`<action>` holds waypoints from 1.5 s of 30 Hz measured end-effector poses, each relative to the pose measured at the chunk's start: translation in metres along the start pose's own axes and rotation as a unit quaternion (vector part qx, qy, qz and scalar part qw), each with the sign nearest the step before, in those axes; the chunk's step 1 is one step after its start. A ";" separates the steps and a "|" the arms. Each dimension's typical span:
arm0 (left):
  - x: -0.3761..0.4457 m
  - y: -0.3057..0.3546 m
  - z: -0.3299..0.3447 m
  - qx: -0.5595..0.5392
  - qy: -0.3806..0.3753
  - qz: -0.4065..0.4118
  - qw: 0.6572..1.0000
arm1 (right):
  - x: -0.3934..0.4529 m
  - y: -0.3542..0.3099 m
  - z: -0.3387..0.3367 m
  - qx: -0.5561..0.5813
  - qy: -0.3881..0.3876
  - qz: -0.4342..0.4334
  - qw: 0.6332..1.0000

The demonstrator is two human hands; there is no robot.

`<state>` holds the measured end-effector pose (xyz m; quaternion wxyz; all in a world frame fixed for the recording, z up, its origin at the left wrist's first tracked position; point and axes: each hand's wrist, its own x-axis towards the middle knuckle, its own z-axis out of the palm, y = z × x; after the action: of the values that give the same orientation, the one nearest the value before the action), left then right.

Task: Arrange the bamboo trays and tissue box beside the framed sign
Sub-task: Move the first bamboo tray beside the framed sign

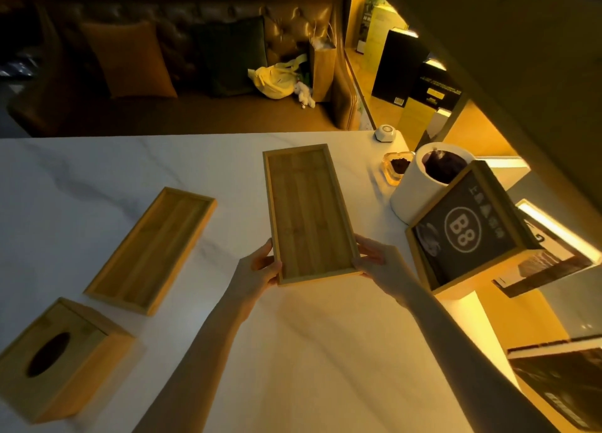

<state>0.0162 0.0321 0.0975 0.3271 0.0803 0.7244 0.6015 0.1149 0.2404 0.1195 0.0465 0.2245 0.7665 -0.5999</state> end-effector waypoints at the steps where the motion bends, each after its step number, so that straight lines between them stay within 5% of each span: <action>1: 0.001 0.001 0.006 0.003 -0.003 0.002 1.000 | -0.003 0.002 -0.005 0.004 0.006 -0.004 1.000; 24: 0.046 -0.009 0.120 0.104 -0.053 -0.053 0.992 | -0.010 0.085 -0.061 -0.105 0.213 0.097 0.966; 45: 0.077 -0.040 0.129 0.048 -0.034 -0.121 0.991 | 0.017 0.117 -0.045 -0.158 0.275 0.103 0.943</action>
<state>0.0420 0.1664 0.0232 0.4179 0.0279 0.7452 0.5189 0.1549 0.3089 0.0213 -0.0692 0.4482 0.8071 -0.3780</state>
